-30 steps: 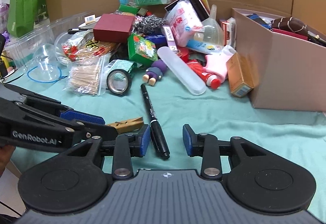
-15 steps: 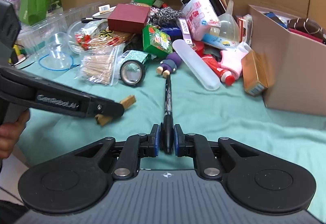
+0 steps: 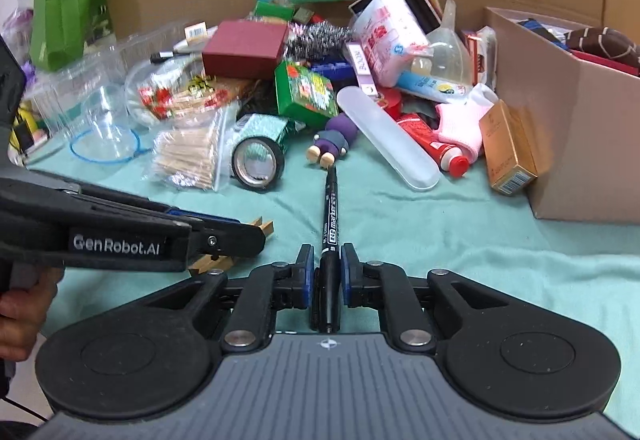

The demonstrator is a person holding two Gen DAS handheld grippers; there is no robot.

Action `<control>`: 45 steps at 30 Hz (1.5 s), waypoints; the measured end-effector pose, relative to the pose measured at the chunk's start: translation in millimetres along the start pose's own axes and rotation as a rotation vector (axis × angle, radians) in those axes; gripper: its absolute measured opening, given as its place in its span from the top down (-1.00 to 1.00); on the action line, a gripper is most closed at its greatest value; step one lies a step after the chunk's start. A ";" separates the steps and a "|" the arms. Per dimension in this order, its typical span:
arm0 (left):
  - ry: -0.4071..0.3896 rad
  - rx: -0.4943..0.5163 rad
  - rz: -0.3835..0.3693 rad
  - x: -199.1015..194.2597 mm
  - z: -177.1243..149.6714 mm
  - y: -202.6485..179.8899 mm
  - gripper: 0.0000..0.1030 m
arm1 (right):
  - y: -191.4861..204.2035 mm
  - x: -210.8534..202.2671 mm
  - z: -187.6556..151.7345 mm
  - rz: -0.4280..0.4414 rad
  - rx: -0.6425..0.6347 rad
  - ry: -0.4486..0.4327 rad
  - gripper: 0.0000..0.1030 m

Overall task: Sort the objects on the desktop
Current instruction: 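Carry the clothespin with the left tool while the right tool carries the marker to the cardboard box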

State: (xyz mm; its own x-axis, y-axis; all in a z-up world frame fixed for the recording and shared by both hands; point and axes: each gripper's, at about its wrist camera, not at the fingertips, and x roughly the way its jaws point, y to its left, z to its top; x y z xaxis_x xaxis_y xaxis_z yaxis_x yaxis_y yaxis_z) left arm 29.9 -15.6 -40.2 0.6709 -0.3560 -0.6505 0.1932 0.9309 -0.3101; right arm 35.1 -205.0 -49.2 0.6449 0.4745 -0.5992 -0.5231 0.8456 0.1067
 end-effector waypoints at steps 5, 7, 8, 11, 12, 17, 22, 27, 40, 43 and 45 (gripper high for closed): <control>-0.060 0.022 -0.039 -14.7 16.3 -15.2 0.79 | -4.6 -22.8 11.0 0.009 0.013 -0.077 0.71; -0.082 0.041 -0.047 -18.4 22.7 -23.2 0.79 | -6.6 -29.9 15.2 0.001 0.004 -0.102 0.70; -0.096 0.045 -0.044 -20.2 25.5 -26.0 0.79 | -7.9 -32.2 16.5 -0.005 0.003 -0.109 0.71; -0.113 0.031 -0.057 -24.0 33.8 -28.9 0.79 | -12.2 -37.4 16.1 -0.019 0.005 -0.120 0.71; -0.116 0.029 -0.061 -24.1 37.3 -29.9 0.79 | -14.1 -39.1 16.2 -0.024 0.007 -0.126 0.71; -0.147 0.056 -0.087 -23.9 57.6 -46.2 0.79 | -27.4 -57.1 29.7 -0.077 0.005 -0.206 0.71; -0.193 0.109 -0.145 -17.9 85.6 -79.5 0.79 | -50.2 -81.3 52.0 -0.169 -0.008 -0.306 0.71; -0.198 0.128 -0.198 6.6 115.2 -116.9 0.79 | -81.6 -92.3 69.9 -0.277 -0.008 -0.353 0.71; -0.131 0.122 -0.204 113.8 163.1 -178.3 0.79 | -163.2 -69.4 90.6 -0.417 0.031 -0.350 0.71; -0.121 0.118 -0.191 130.1 168.5 -178.7 0.79 | -180.4 -60.1 94.0 -0.421 0.046 -0.339 0.70; -0.113 0.117 -0.182 137.8 170.2 -178.5 0.79 | -189.7 -53.0 95.4 -0.420 0.057 -0.326 0.70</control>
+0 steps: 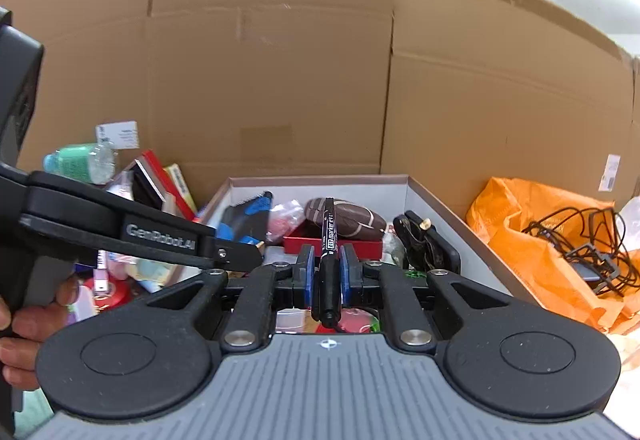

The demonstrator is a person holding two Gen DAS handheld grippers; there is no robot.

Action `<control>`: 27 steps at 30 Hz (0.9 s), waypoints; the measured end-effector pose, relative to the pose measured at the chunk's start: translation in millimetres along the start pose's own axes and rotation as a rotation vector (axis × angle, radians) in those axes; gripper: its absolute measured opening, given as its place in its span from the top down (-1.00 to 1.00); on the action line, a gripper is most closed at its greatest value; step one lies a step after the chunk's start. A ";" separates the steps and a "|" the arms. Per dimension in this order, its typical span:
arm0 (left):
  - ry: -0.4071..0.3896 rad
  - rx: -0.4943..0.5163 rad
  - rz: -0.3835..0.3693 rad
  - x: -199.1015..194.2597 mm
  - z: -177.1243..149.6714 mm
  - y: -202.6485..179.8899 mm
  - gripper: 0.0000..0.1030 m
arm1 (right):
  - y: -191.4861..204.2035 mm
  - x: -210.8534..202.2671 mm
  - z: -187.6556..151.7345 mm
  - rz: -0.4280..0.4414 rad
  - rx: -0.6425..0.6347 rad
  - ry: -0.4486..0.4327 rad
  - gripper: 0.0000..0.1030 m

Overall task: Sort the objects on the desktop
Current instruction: 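Carry the clothespin with the left tool while the right tool carries the marker to the cardboard box, then open both tools over the cardboard box to drop clothespin and marker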

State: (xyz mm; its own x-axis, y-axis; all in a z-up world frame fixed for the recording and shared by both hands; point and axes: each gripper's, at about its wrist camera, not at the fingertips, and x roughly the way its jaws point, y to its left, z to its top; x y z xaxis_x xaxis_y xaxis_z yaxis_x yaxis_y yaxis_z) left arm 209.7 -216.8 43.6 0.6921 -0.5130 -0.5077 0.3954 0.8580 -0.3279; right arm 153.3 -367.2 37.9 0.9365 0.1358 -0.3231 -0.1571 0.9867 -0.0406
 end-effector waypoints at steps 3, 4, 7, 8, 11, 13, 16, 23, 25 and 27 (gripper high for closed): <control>0.002 -0.003 0.012 7.4 1.1 4.2 0.67 | -4.2 14.1 -4.0 0.006 0.011 0.016 0.69; -0.002 -0.010 0.007 8.3 1.0 5.6 0.29 | -5.4 16.4 -5.7 0.012 0.016 0.018 0.68; -0.037 -0.030 -0.003 4.9 0.2 9.1 -0.32 | -6.1 22.0 -9.4 0.008 0.019 0.031 0.64; -0.041 -0.026 -0.010 3.8 -0.5 9.5 -0.34 | -6.6 22.0 -10.2 0.011 0.022 0.034 0.58; -0.040 -0.027 -0.013 2.8 -2.2 9.9 -0.48 | -7.2 23.0 -11.2 0.008 0.029 0.039 0.20; -0.042 -0.031 -0.020 0.9 -3.9 10.1 -0.64 | -6.4 21.3 -11.8 0.002 0.027 0.033 -0.06; -0.065 -0.019 -0.037 -4.0 -6.1 7.8 -0.85 | -4.8 17.8 -12.4 0.002 0.014 0.024 -0.38; -0.117 0.078 -0.003 -19.9 -11.4 -8.8 -1.00 | -0.2 8.7 -12.4 0.005 0.001 0.013 -0.97; -0.113 0.081 -0.004 -21.5 -13.2 -9.5 -1.00 | 1.9 7.0 -12.6 0.002 -0.006 0.015 -0.99; -0.110 0.078 -0.003 -23.9 -15.5 -9.8 -1.00 | 4.7 5.2 -13.4 -0.004 -0.020 0.021 -0.99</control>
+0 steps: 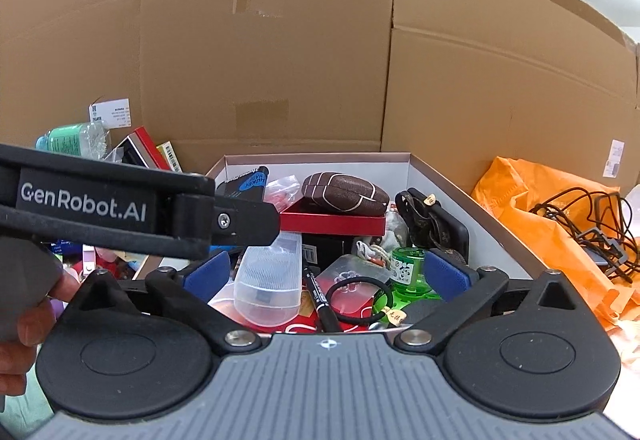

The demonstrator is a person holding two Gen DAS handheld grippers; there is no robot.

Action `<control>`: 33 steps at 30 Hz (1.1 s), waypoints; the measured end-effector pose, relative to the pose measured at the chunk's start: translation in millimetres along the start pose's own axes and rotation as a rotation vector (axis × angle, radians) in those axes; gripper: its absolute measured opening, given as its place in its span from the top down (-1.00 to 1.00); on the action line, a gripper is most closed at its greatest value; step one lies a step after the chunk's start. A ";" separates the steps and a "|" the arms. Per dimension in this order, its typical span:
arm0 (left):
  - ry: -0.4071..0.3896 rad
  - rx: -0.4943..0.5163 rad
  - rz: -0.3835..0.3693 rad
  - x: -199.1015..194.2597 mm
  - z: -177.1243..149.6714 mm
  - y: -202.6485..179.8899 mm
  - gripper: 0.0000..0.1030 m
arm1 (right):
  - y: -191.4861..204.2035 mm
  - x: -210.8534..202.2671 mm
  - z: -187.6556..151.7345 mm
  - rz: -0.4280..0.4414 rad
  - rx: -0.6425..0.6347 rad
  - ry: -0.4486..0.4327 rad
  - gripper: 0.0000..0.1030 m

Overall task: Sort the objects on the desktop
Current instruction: 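Open both tools over the cardboard box to drop clothespin and marker, then move both tools back from the box to the cluttered pile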

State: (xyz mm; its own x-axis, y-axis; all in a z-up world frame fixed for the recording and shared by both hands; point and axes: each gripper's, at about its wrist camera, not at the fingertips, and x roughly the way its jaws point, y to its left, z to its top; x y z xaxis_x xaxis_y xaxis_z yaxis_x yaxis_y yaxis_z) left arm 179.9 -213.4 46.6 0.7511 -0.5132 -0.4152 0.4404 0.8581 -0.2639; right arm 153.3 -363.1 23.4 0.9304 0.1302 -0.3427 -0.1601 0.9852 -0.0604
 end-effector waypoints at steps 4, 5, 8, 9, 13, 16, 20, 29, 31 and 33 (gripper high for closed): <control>-0.002 -0.005 0.008 -6.2 -3.2 -0.2 -1.00 | 5.9 -5.2 -2.2 -0.006 -0.024 0.004 -0.99; -0.003 -0.007 0.011 -7.6 -4.0 -0.5 -1.00 | 7.1 -6.8 -2.5 -0.005 -0.026 0.005 -0.99; 0.001 -0.006 0.014 -11.9 -5.7 -1.1 -1.00 | 10.3 -11.1 -3.0 -0.004 -0.026 0.008 -0.99; 0.000 -0.003 0.015 -13.8 -6.3 -1.5 -1.00 | 11.5 -12.6 -3.2 -0.004 -0.029 0.008 -0.99; -0.008 0.013 0.014 -22.7 -9.0 -3.7 -1.00 | 18.9 -19.1 -4.4 -0.009 -0.056 0.005 -1.00; -0.011 0.018 0.013 -30.2 -11.7 -4.6 -1.00 | 26.8 -24.7 -7.0 -0.020 -0.084 0.005 -1.00; -0.024 0.002 0.026 -45.8 -19.6 -2.7 -1.00 | 34.3 -34.7 -9.3 -0.021 -0.079 0.004 -1.00; -0.040 -0.061 0.054 -92.6 -56.7 16.2 -1.00 | 63.6 -64.4 -21.6 0.032 -0.070 -0.018 -1.00; -0.048 -0.072 0.069 -104.0 -67.1 21.0 -1.00 | 70.5 -68.2 -24.9 0.061 -0.060 -0.014 -1.00; -0.060 -0.084 0.091 -116.3 -77.0 26.6 -1.00 | 80.2 -72.6 -30.0 0.084 -0.061 -0.006 -1.00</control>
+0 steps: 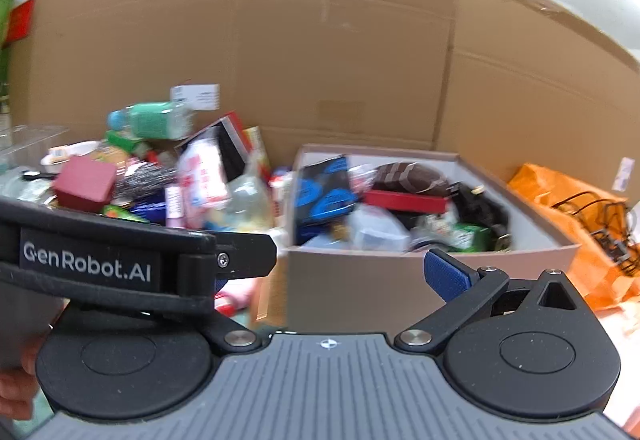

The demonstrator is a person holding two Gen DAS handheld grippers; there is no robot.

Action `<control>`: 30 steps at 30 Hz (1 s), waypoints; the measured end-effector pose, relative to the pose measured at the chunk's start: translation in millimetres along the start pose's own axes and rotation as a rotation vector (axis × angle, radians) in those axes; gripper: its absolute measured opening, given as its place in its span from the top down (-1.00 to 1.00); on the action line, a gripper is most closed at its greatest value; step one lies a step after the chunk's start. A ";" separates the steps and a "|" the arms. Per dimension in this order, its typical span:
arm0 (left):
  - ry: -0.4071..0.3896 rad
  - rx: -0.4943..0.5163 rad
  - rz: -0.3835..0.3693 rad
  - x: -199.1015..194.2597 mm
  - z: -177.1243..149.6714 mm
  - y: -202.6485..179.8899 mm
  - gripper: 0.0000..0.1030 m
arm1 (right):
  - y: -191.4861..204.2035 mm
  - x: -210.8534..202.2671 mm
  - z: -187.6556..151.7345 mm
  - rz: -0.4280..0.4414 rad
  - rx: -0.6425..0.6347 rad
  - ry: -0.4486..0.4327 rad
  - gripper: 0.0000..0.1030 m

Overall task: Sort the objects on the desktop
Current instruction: 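Move both tools back from the box to the cluttered pile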

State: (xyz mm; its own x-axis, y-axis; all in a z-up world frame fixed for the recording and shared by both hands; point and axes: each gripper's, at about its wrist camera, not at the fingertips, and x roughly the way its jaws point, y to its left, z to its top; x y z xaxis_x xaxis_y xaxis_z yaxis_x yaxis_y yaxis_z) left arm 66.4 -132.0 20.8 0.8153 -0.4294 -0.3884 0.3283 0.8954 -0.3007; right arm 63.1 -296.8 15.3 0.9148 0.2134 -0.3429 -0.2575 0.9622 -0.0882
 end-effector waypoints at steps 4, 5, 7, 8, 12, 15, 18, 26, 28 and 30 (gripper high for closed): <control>0.002 -0.028 0.036 -21.1 -17.4 18.2 -1.00 | 24.8 -2.6 -9.9 0.064 0.012 0.030 -1.00; 0.006 -0.037 0.048 -26.0 -21.8 23.4 -1.00 | 30.6 -1.8 -12.8 0.083 0.015 0.041 -1.00; 0.015 -0.048 0.076 -35.1 -30.6 34.3 -1.00 | 44.6 0.1 -17.8 0.129 0.013 0.069 -1.00; 0.019 -0.052 0.094 -39.6 -34.7 40.5 -1.00 | 51.5 1.2 -21.1 0.149 0.008 0.082 -1.00; 0.020 -0.090 0.164 -59.0 -46.2 66.8 -1.00 | 73.7 9.2 -29.5 0.199 0.002 0.120 -1.00; 0.013 -0.140 0.205 -73.1 -50.6 90.1 -1.00 | 85.5 15.6 -32.2 0.229 0.017 0.147 -0.99; -0.002 -0.180 0.253 -83.1 -50.5 110.5 -1.00 | 95.1 21.3 -32.7 0.259 0.030 0.170 -0.99; -0.035 -0.265 0.340 -96.8 -49.4 160.8 -1.00 | 116.1 34.6 -31.2 0.293 0.031 0.196 -0.88; -0.030 -0.270 0.351 -96.9 -51.1 169.7 -1.00 | 121.2 39.2 -31.4 0.300 0.022 0.204 -0.78; -0.026 -0.269 0.353 -95.5 -52.3 176.5 -1.00 | 126.7 43.4 -31.9 0.304 0.007 0.212 -0.71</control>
State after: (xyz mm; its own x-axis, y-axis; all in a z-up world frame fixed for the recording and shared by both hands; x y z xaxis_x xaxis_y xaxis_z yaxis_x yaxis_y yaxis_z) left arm 21.6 60.9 -40.8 0.8679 -0.0968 -0.4873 -0.1055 0.9226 -0.3712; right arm 60.2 -171.1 -40.6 0.7115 0.4510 -0.5389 -0.5050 0.8614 0.0542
